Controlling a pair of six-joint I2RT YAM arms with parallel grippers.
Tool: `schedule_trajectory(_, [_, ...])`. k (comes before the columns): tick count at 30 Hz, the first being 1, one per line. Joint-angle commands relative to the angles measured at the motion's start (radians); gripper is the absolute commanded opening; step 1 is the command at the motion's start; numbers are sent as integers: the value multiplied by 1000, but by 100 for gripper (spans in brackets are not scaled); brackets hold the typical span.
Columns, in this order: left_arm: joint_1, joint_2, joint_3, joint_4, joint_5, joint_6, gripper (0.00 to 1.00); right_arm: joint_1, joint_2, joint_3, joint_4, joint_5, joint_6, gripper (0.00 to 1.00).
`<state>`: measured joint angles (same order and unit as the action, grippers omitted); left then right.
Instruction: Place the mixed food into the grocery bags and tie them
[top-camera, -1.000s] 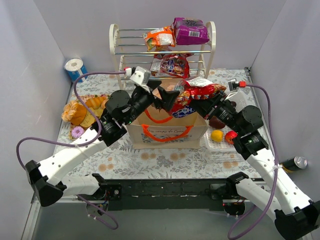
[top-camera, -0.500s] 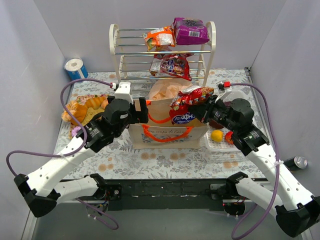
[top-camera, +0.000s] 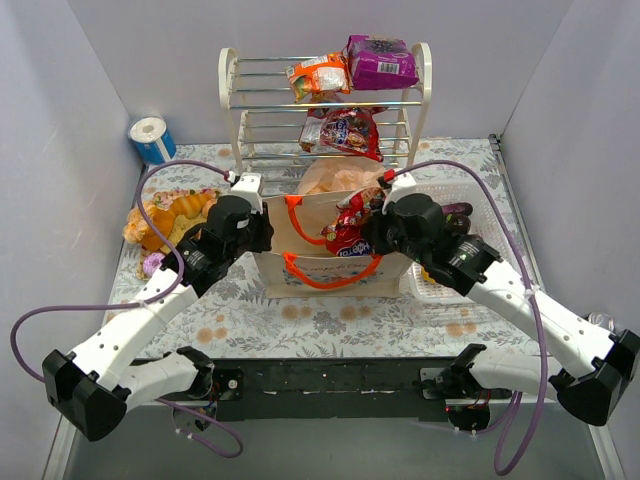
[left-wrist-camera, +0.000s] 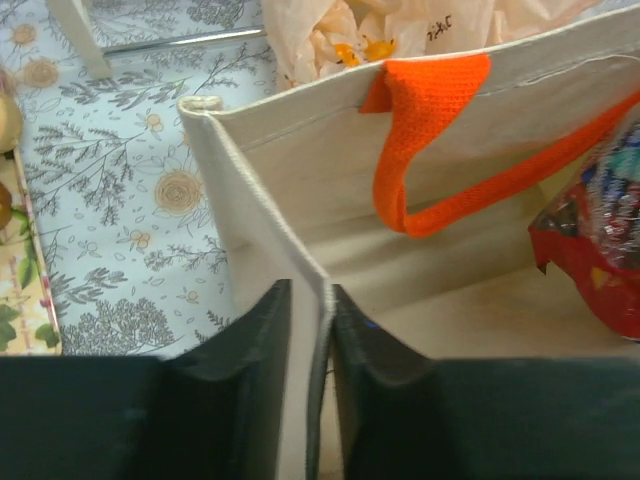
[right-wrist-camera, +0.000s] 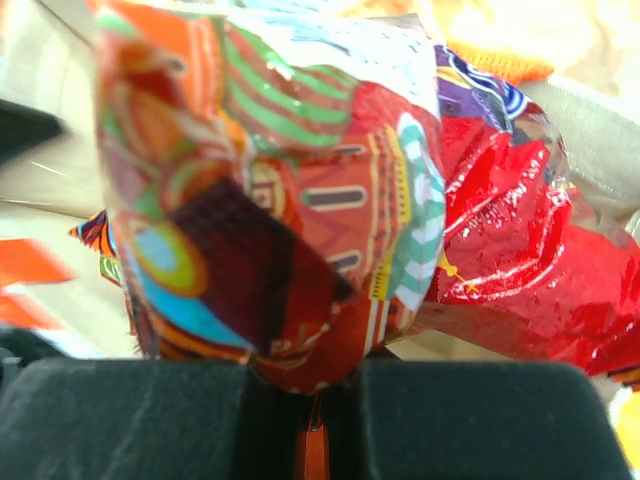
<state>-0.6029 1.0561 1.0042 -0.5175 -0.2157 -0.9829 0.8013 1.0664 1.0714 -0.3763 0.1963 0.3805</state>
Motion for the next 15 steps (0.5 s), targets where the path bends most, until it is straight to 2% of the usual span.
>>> schedule_trajectory(1, [9, -60, -48, 71, 16, 96, 13, 84, 24, 113, -7, 292, -34, 1])
schedule_trajectory(3, [9, -79, -76, 112, 19, 121, 8, 96, 49, 101, -51, 339, -15, 1])
schedule_trajectory(4, [9, -88, -110, 131, 18, 127, 1, 99, 56, 81, -59, 354, -9, 1])
schedule_trajectory(7, [9, -131, -176, 206, 15, 136, 0, 104, 87, 65, -82, 338, 8, 1])
schedule_trajectory(8, [11, -146, -187, 233, 9, 136, 0, 105, 104, 70, -90, 325, 15, 5])
schedule_trajectory(10, [11, -159, -206, 255, 3, 135, 0, 116, 115, 85, -116, 286, 15, 28])
schedule_trajectory(11, [11, -165, -223, 272, -2, 136, 0, 125, 109, 103, -119, 276, 11, 50])
schedule_trajectory(12, [11, -172, -228, 278, -5, 136, 0, 134, 101, 107, -112, 261, -18, 66])
schedule_trajectory(14, [11, -176, -242, 295, -10, 141, 0, 150, 66, 119, -87, 189, -41, 90])
schedule_trajectory(15, [11, -176, -246, 300, -14, 142, 0, 150, 57, 124, -81, 154, -57, 92])
